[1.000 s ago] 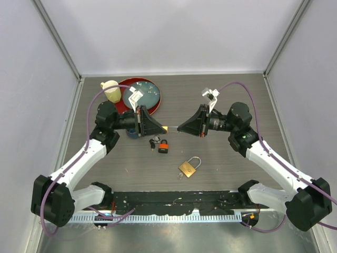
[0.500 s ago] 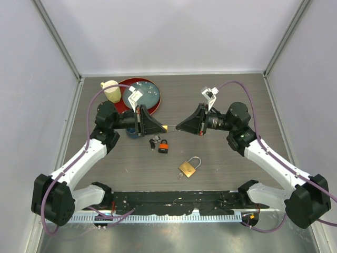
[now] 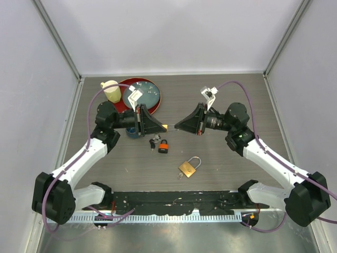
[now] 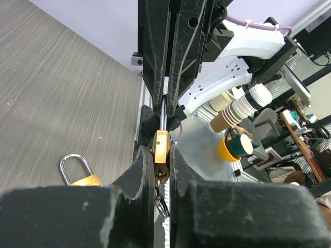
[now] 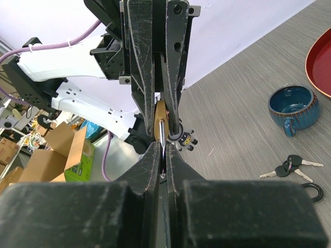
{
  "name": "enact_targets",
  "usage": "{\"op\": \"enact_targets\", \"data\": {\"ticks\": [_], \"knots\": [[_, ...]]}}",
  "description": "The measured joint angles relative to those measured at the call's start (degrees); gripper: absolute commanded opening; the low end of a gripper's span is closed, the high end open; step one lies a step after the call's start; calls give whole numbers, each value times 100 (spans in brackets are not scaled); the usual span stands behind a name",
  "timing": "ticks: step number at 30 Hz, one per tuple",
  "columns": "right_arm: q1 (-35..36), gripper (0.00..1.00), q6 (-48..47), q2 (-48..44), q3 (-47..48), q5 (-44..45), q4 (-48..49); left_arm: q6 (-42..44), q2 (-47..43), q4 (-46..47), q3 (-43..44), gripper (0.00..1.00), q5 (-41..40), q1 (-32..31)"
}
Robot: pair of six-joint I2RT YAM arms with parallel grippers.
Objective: Lock with the key
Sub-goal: Lock the lock.
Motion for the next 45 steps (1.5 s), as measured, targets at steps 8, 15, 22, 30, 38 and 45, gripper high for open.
{"op": "enact_targets", "data": {"ticks": [8, 15, 22, 30, 38, 45], "knots": [[42, 7, -201, 37, 46, 219, -168, 48, 118, 35, -17, 0, -35, -2], [190, 73, -699, -245, 345, 1333, -1309, 654, -9, -667, -17, 0, -595, -214], [17, 100, -577, -837, 354, 2243, -1298, 619, -177, -649, -146, 0, -1147, -308], [-46, 100, -22, -828, 61, 2437, -601, 225, -669, 278, -732, 0, -1996, -308], [-46, 90, 1027, -39, -245, 2133, 1113, -581, -874, 2000, -1676, 0, -3305, -313], [369, 87, 1482, 715, -168, 2052, 1880, -868, -861, 2870, -1950, 0, -4113, -378]]}}
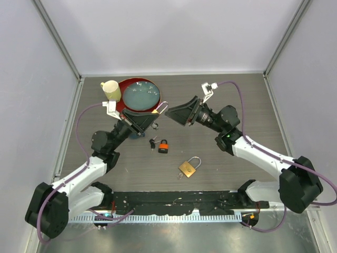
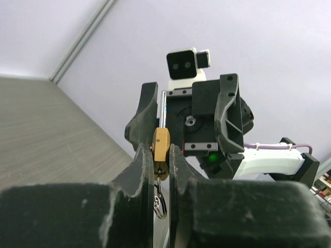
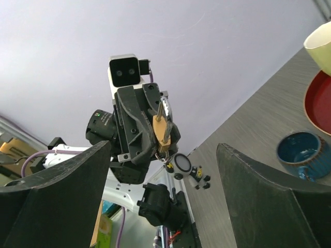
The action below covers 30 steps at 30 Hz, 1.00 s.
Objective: Lock with the key
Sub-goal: Lock the lock.
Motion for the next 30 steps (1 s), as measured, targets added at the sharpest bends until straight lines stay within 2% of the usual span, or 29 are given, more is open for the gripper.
{"op": "enact_targets", "data": {"ticks": [6, 7, 9, 10, 13, 18, 20, 21, 24, 27, 30], "knots": [[236, 76, 173, 291, 181, 9, 448, -26, 127, 304, -2, 0, -168, -13], [256, 71, 195, 356, 229, 9, 518, -28, 157, 326, -2, 0, -168, -17], [306, 68, 227, 490, 341, 22, 645, -31, 203, 339, -2, 0, -168, -26], [315, 60, 258, 560, 389, 28, 710, -31, 225, 341, -2, 0, -168, -35], [334, 55, 361, 741, 498, 72, 857, -46, 280, 378, -2, 0, -164, -48], [356, 39, 487, 970, 667, 109, 979, -59, 317, 492, -2, 0, -168, -61], [385, 26, 507, 1032, 726, 122, 990, -68, 326, 570, -2, 0, -168, -85], [402, 14, 503, 1054, 750, 136, 984, -90, 330, 610, -2, 0, -166, -92], [426, 2, 472, 1073, 769, 199, 918, -140, 345, 730, 0, 0, -179, -120], [426, 2, 382, 1075, 811, 212, 866, -291, 380, 789, 0, 0, -190, -120], [431, 2, 264, 1054, 826, 247, 741, -315, 404, 791, 0, 9, -190, -118]]}}
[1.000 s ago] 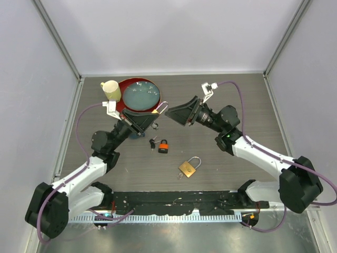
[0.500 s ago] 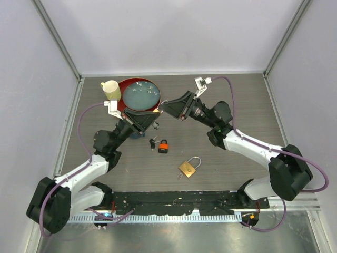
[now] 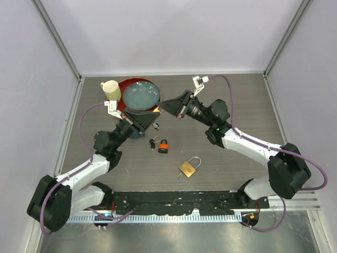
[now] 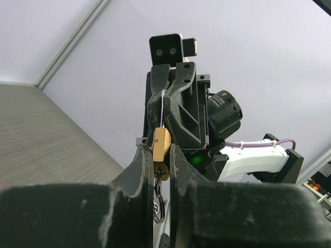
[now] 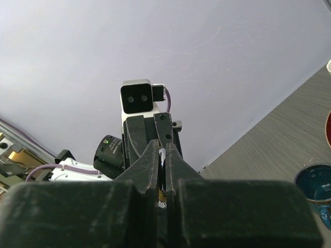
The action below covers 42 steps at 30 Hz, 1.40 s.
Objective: Lock with the key
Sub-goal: Lock the lock.
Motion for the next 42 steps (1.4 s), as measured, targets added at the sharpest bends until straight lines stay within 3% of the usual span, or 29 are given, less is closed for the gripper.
{"op": "enact_targets", "data": {"ticks": [1, 5, 9, 12, 18, 23, 29, 42], "knots": [[0, 2, -37, -22, 4, 17, -66, 0, 7, -15, 0, 19, 2, -2], [22, 2, -348, -201, 90, 81, -623, 153, -20, -256, 57, 42, 63, -2], [39, 1, -855, -332, 352, 79, -1464, 555, -205, -1032, 275, 48, 186, -2], [31, 1, -1213, -365, 636, 9, -2131, 844, -422, -1676, 490, 62, 328, -2], [-46, 1, -2111, -358, 1423, -437, -3630, 1438, -664, -3040, 990, 75, 769, -2], [-127, 1, -3104, -302, 2409, -785, -5193, 2037, -723, -4232, 1327, 79, 1027, -2], [-310, 1, -3849, -302, 2863, -1086, -6290, 2559, -695, -5187, 1469, 82, 1394, -2], [-732, 1, -3941, -302, 2876, -1668, -6741, 2850, -612, -5021, 1471, 86, 1939, -2]]}}
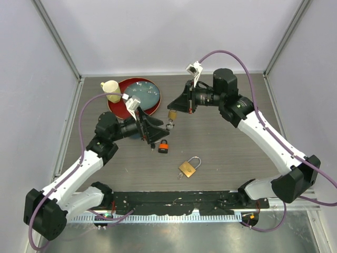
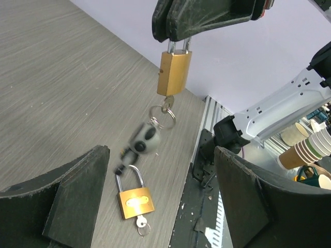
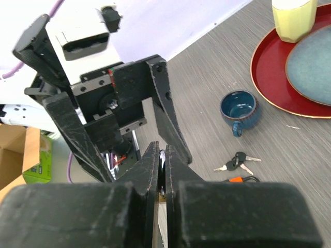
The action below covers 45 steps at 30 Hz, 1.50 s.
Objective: Lock with the key
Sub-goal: Lock the lock.
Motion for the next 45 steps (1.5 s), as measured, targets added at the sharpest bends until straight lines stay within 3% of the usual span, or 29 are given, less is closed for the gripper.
{"op": "enact_targets", "data": {"ticks": [8, 11, 14, 18, 21, 24, 45], "knots": [[2, 1, 376, -2, -199, -227, 446, -20, 494, 590, 0, 84, 153, -114], [2, 1, 494, -2, -247, -262, 527, -48, 726, 855, 2, 79, 221, -245], [2, 1, 570, -2, -260, -291, 629, -122, 964, 1104, 9, 61, 306, -400], [2, 1, 610, -24, -291, -289, 704, -177, 1137, 1268, 24, 25, 404, -498], [2, 1, 625, -72, -321, -284, 737, -208, 1141, 1355, 26, 10, 472, -501], [2, 1, 651, -118, -354, -269, 796, -254, 1134, 1419, 24, 2, 487, -501], [-114, 1, 804, -254, -654, -229, 1010, -350, 789, 1652, -474, 0, 404, -758]]}}
